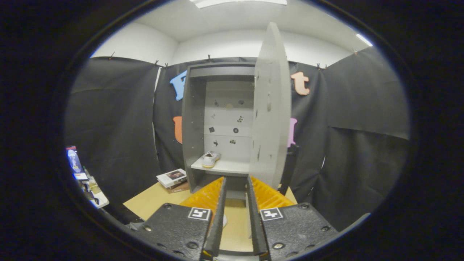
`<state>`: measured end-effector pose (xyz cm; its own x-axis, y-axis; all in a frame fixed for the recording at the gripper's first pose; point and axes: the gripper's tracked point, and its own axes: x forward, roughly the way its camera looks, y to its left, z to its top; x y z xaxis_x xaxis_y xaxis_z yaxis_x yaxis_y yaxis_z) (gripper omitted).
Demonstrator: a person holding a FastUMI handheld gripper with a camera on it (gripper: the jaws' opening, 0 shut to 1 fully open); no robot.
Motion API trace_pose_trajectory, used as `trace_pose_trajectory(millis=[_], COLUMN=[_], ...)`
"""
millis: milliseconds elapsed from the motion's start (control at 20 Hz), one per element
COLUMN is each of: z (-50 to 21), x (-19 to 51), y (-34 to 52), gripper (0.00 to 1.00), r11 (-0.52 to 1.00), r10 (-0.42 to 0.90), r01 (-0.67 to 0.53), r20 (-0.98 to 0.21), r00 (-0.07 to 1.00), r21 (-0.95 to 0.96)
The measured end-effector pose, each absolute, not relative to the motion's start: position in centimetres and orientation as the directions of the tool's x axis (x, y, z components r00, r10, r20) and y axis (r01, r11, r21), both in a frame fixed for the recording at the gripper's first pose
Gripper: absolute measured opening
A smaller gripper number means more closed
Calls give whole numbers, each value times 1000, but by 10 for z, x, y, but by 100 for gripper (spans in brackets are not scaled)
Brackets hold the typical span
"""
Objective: Open the shoe cabinet door, grab the shoes and put them into the shoe cabinet, then close the shoe cabinet door.
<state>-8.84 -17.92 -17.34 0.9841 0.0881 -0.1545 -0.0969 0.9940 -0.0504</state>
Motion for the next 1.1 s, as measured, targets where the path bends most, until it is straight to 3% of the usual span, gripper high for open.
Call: trace_pose_trajectory(millis=[150,200,300,550,800,1100], z=[-199,-213,-237,-319,-435,-553], x=[-79,-75,-65,-43,-18,14], y=[-146,-135,-121,-87,-66,-70], gripper=[64,83,99,99,99,96], r11=[992,991,993,997,996,999], r10=[89,87,58,28,35,36], r01=[-106,-109,-85,-55,-84,-25], r20=[-209,-239,-293,-460,-665,-833], r00=[974,967,954,888,746,552], r21=[-72,-83,-79,-46,-43,27])
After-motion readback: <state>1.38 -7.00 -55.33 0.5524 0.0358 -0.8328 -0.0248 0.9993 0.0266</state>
